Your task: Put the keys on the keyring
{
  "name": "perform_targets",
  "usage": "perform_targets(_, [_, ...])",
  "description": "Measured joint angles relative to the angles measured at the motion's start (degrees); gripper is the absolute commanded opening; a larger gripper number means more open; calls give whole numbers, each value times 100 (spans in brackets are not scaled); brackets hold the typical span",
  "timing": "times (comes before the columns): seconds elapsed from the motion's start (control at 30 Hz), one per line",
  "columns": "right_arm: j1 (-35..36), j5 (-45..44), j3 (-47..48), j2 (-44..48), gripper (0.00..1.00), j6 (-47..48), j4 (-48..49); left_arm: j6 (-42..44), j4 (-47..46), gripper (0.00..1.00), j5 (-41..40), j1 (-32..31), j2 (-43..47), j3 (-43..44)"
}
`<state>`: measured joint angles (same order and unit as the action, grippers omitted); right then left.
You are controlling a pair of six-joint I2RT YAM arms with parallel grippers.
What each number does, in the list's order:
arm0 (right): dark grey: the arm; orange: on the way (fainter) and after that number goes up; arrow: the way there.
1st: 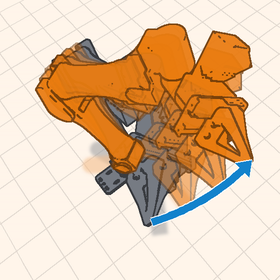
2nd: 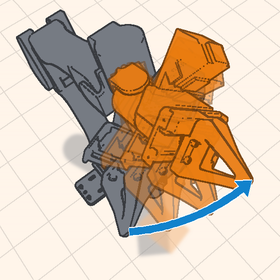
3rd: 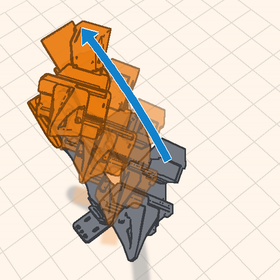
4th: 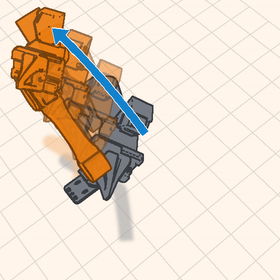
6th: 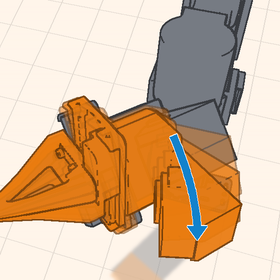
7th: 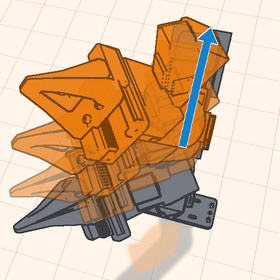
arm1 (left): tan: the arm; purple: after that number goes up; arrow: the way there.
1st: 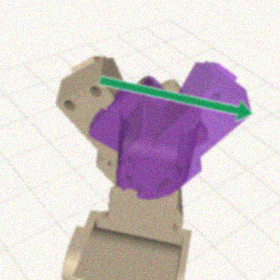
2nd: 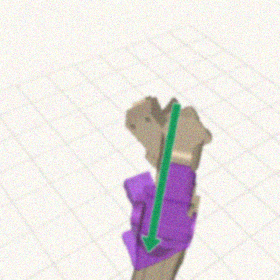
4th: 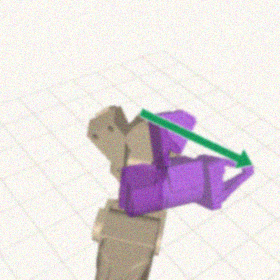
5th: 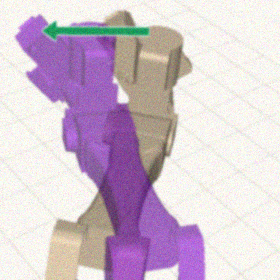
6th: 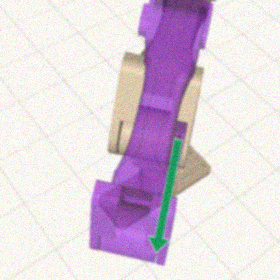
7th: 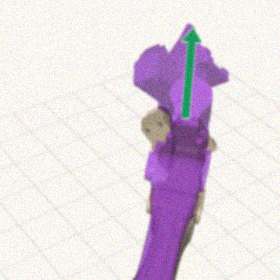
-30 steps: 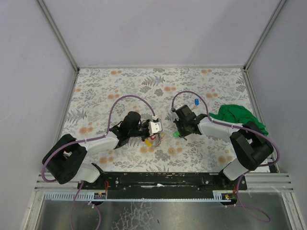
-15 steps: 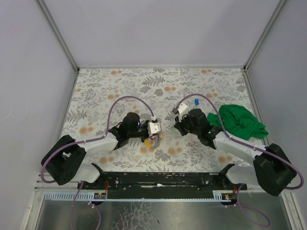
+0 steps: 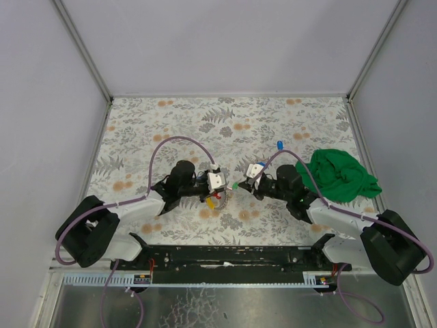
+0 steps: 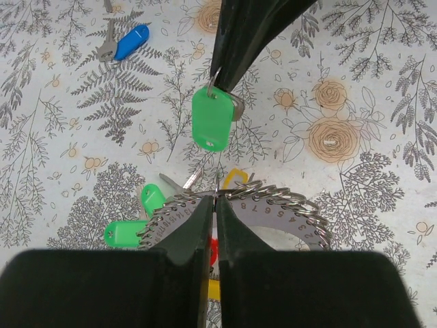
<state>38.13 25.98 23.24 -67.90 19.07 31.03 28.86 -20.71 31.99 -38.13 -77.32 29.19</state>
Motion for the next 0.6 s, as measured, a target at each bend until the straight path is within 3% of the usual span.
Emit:
perform_targets(0.3, [2, 741, 107, -286, 0, 566, -267, -57, -35, 0, 70, 39, 103, -79])
perform_targets(0.6, [2, 927, 216, -348, 0, 863, -509, -52, -37, 0, 219, 42, 76, -79])
